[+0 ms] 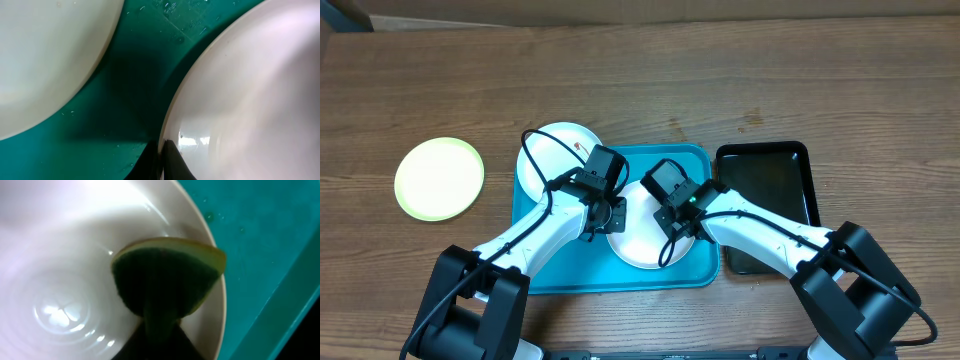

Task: Clean dirty plates on tray and stack at the side
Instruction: 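Scrub the lower white plate with the sponge in the right gripper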

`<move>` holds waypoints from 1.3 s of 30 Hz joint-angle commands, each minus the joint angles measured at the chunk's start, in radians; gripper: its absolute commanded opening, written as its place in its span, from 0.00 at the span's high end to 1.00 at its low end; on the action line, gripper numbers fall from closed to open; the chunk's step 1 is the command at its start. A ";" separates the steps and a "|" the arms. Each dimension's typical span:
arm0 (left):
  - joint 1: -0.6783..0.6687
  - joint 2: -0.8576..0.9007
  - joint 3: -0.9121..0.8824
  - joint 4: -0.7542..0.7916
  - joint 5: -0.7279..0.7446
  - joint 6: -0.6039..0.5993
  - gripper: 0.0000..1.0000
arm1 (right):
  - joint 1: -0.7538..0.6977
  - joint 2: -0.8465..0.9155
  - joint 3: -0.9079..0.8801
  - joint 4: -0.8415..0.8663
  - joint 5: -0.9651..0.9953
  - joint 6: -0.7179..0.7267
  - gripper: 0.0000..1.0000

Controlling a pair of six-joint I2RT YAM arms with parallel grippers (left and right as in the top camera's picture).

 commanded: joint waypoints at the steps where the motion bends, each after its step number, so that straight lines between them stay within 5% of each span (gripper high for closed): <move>1: 0.003 0.009 -0.003 -0.003 0.000 0.008 0.96 | 0.001 -0.006 -0.042 0.017 -0.017 0.008 0.96; 17: 0.003 0.009 -0.003 -0.003 0.000 0.008 0.96 | -0.001 -0.007 -0.058 0.132 -0.345 0.220 0.96; 25: 0.003 0.009 -0.003 -0.003 0.000 0.008 0.96 | -0.075 -0.082 0.097 0.103 -0.558 0.208 0.96; 33: 0.003 0.009 -0.003 -0.003 0.000 0.008 0.96 | -0.120 -0.134 0.090 -0.048 -0.556 0.223 0.96; 39: 0.003 0.009 -0.003 -0.003 0.000 0.008 0.96 | -0.108 -0.133 -0.029 0.030 -0.560 0.320 0.96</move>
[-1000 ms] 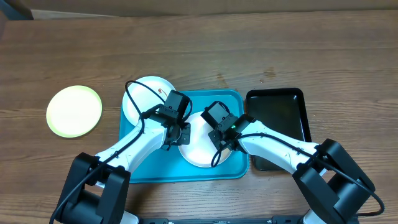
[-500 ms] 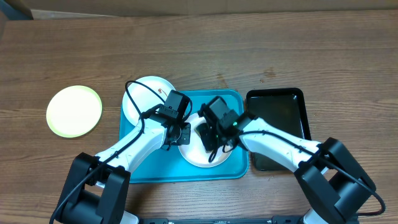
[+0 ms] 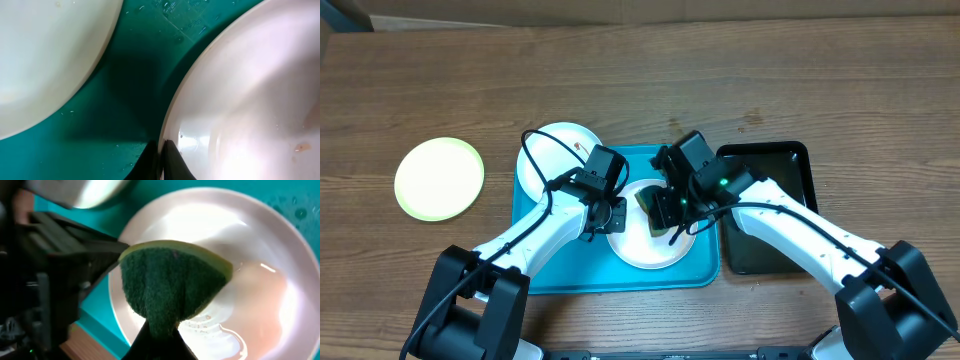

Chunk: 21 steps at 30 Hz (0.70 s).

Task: Clean dirty plates on tray and stack at the side
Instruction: 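Scrub the lower white plate with the sponge in the right gripper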

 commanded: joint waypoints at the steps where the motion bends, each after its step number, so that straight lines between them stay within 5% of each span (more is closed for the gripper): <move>1: 0.003 0.009 -0.003 -0.003 -0.002 0.008 0.96 | 0.010 -0.007 -0.080 0.064 -0.023 0.061 0.96; 10: 0.003 0.009 -0.003 -0.003 -0.002 0.008 0.96 | 0.020 0.000 -0.283 0.383 -0.106 0.127 0.96; 21: 0.003 0.009 -0.003 -0.003 -0.003 0.009 0.96 | 0.015 0.000 -0.305 0.315 0.026 0.056 0.96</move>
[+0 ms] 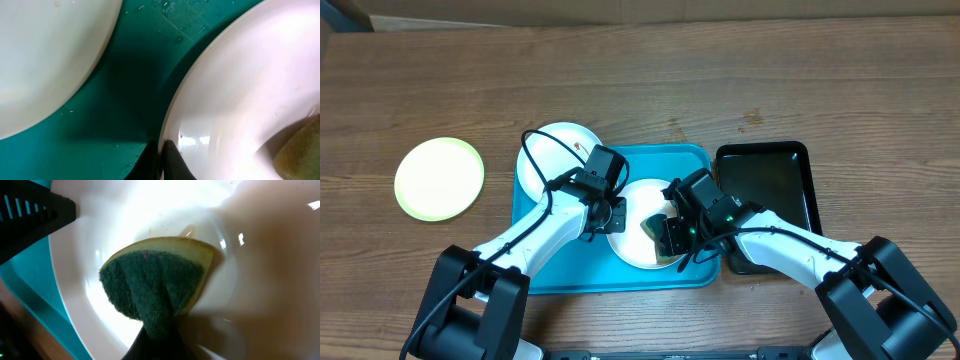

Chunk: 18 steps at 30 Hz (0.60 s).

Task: Clean dirty plates on tray and stack at the side
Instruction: 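Scrub the lower white plate with the sponge in the right gripper, then return the sponge to the black tray with the right gripper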

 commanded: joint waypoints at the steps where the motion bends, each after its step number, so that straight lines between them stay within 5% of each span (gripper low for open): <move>1: 0.004 0.009 -0.003 -0.003 -0.003 0.009 0.96 | -0.006 0.000 -0.004 -0.005 0.055 -0.028 0.96; 18: 0.004 0.009 -0.003 -0.011 -0.003 0.016 0.96 | -0.251 -0.210 0.232 -0.216 -0.091 -0.137 0.96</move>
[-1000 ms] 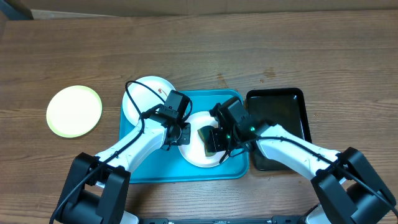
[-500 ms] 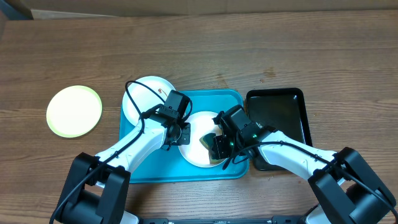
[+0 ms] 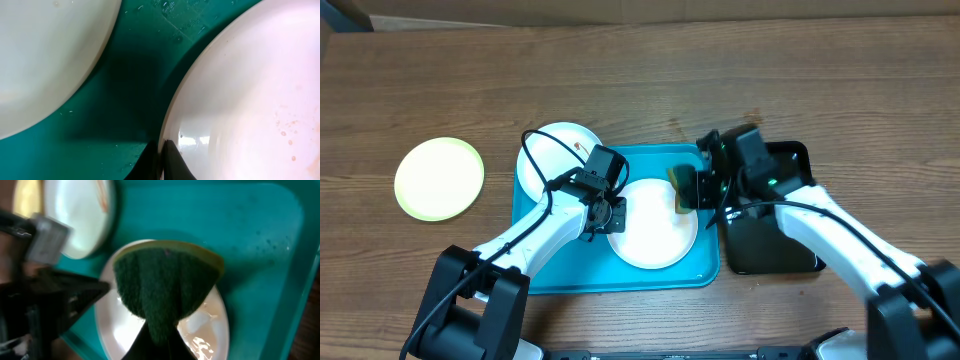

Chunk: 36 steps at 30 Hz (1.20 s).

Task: Clean dirty plates on tray and stack at the side
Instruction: 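Return the sponge to the black tray with the right gripper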

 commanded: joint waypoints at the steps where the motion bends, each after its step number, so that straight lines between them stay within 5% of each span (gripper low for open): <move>1: 0.004 0.009 -0.003 -0.015 -0.006 0.016 0.96 | -0.035 -0.093 0.058 -0.066 -0.010 -0.049 0.96; 9: 0.003 -0.021 0.003 -0.037 -0.008 0.023 0.96 | -0.187 -0.140 0.035 -0.389 0.319 -0.037 0.96; 14: -0.043 -0.128 0.005 -0.060 -0.132 0.000 0.96 | -0.246 -0.138 -0.055 -0.371 0.394 -0.015 0.96; 28: -0.441 -0.378 0.108 -0.286 -0.991 -0.040 0.96 | -0.270 -0.138 -0.257 -0.177 0.503 0.035 0.96; 34: -0.594 -0.377 0.108 -0.282 -1.327 0.012 0.96 | -0.269 -0.138 -0.358 -0.074 0.502 0.035 0.41; 36: -0.623 -0.377 0.108 -0.270 -1.427 0.033 0.96 | -0.270 -0.138 -0.369 -0.061 0.495 0.035 0.29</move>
